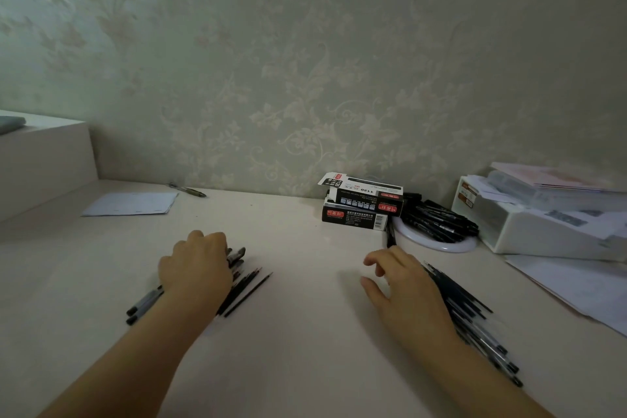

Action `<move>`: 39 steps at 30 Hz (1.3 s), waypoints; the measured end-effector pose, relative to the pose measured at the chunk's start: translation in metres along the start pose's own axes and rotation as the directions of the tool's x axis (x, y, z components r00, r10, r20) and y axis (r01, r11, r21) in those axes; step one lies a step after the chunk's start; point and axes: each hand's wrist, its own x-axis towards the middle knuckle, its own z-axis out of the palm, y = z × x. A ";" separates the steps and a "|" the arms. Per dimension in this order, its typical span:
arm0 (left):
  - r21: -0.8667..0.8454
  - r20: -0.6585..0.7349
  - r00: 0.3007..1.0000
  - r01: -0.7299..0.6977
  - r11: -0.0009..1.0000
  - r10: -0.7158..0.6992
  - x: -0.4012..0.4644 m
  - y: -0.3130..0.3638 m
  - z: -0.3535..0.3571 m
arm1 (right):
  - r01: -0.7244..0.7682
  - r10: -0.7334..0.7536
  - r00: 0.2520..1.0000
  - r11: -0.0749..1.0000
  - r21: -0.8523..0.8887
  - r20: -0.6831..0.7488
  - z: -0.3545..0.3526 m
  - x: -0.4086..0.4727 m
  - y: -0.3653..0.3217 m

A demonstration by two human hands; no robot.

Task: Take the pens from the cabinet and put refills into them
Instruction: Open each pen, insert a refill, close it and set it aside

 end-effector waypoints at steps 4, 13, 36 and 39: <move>0.019 -0.001 1.000 -0.014 1.000 0.014 0.001 0.000 0.004 | -0.111 0.117 0.992 0.988 -0.106 0.046 -0.010 0.000 0.006; 0.006 -0.129 0.986 -0.109 0.994 0.109 -0.002 0.009 0.006 | -0.194 0.245 0.964 0.912 -0.362 0.102 -0.010 -0.003 0.009; -0.411 -0.055 0.907 -0.401 0.819 0.417 -0.034 0.045 0.033 | -0.159 0.168 0.982 0.982 -0.104 0.087 -0.003 0.001 0.001; -0.343 -0.062 0.926 -0.371 0.863 0.373 -0.028 0.038 0.031 | -0.258 0.259 0.965 0.928 0.268 0.033 -0.004 0.003 -0.004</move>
